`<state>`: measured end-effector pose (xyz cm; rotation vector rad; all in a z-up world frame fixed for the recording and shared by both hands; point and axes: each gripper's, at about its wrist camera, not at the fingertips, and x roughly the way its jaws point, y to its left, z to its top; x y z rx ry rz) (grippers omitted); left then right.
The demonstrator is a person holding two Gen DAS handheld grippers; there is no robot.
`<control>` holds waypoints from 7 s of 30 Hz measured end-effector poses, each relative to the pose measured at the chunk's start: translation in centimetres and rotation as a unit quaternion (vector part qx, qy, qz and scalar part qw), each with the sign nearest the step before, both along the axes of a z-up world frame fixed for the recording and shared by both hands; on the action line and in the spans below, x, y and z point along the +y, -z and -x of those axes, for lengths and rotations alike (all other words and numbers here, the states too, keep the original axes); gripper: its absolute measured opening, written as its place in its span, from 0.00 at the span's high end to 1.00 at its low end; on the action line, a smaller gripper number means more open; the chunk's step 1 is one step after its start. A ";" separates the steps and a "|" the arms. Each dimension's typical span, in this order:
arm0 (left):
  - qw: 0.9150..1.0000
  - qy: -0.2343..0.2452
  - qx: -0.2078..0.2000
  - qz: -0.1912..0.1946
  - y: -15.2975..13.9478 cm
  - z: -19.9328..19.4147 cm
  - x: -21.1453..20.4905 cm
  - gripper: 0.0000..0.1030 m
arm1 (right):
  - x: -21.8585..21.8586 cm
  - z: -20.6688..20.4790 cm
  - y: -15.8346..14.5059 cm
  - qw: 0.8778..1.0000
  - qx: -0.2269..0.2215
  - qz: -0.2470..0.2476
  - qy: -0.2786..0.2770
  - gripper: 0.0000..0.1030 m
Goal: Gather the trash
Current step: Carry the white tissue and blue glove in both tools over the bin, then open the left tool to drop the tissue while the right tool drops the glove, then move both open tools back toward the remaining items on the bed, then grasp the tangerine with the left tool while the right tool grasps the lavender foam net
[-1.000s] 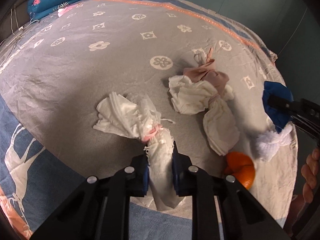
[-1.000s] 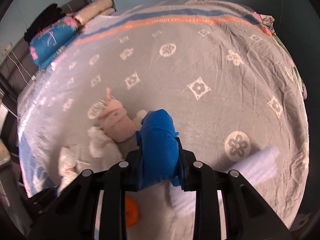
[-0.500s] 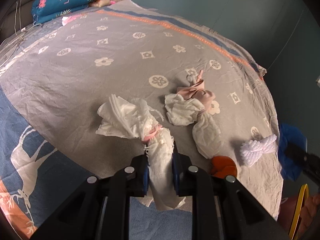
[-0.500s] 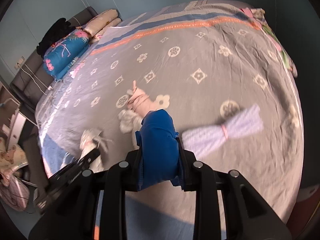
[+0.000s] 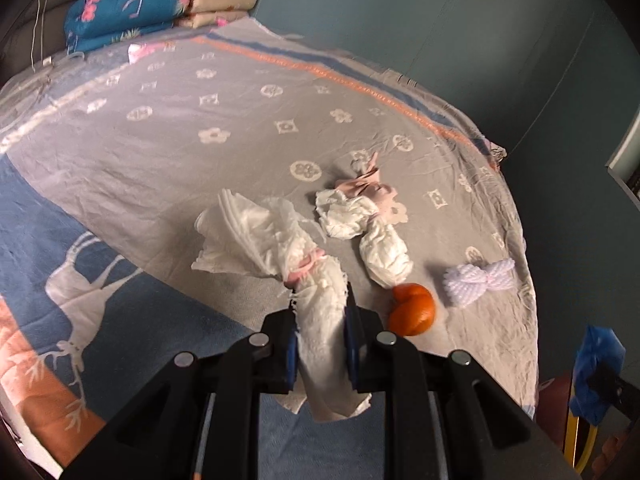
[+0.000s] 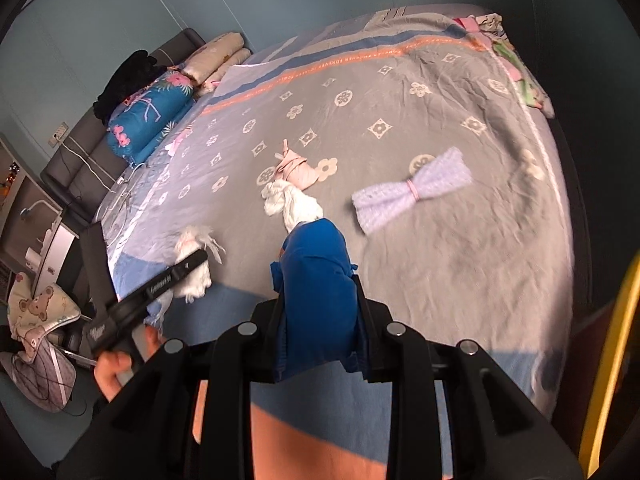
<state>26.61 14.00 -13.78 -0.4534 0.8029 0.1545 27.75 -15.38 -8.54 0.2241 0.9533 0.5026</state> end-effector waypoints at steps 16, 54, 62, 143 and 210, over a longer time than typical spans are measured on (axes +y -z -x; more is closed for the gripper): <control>0.994 0.096 -0.049 -0.030 -6.5 6.4 -9.5 0.83 | -9.4 9.1 -3.6 0.995 -0.079 -0.040 0.050 0.75; 0.949 0.282 -0.128 -0.062 -13.7 7.0 -30.1 0.83 | -27.3 13.1 -7.0 0.969 -0.134 -0.046 0.204 0.74; 0.940 0.308 -0.130 -0.065 -13.2 5.7 -33.6 0.83 | -29.9 12.6 -6.5 0.962 -0.131 -0.035 0.238 0.74; 0.981 0.174 -0.074 -0.027 -8.5 0.2 -21.5 0.14 | -23.7 7.0 -6.0 0.966 -0.101 -0.019 0.237 0.22; 0.991 0.119 0.043 -0.045 5.9 -9.6 -10.5 0.66 | 4.8 -23.2 12.2 0.990 0.076 0.049 0.105 0.59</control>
